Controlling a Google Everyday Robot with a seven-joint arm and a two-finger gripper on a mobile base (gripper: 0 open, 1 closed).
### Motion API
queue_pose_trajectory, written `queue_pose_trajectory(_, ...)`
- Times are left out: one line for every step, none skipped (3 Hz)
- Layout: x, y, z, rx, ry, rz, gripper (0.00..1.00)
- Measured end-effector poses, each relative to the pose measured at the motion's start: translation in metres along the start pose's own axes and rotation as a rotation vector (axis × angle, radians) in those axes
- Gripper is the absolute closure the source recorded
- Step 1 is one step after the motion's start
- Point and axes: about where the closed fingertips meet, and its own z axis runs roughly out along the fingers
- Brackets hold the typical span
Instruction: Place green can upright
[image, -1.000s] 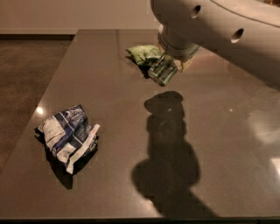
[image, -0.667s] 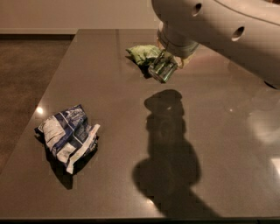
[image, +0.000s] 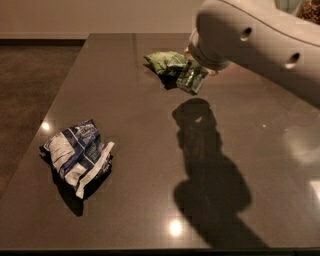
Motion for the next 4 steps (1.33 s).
queue_pose_trajectory(-0.014,0.023,0.005,0.082,-0.007,-0.088,1.0)
queue_pose_trajectory(-0.029,0.033,0.005,0.202,-0.016,-0.102,1.0)
queue_pose_trajectory(-0.033,0.002,-0.005,0.386,0.018,-0.083,1.0)
queue_pose_trajectory(-0.022,-0.043,-0.017,0.565,0.115,-0.113,1.0)
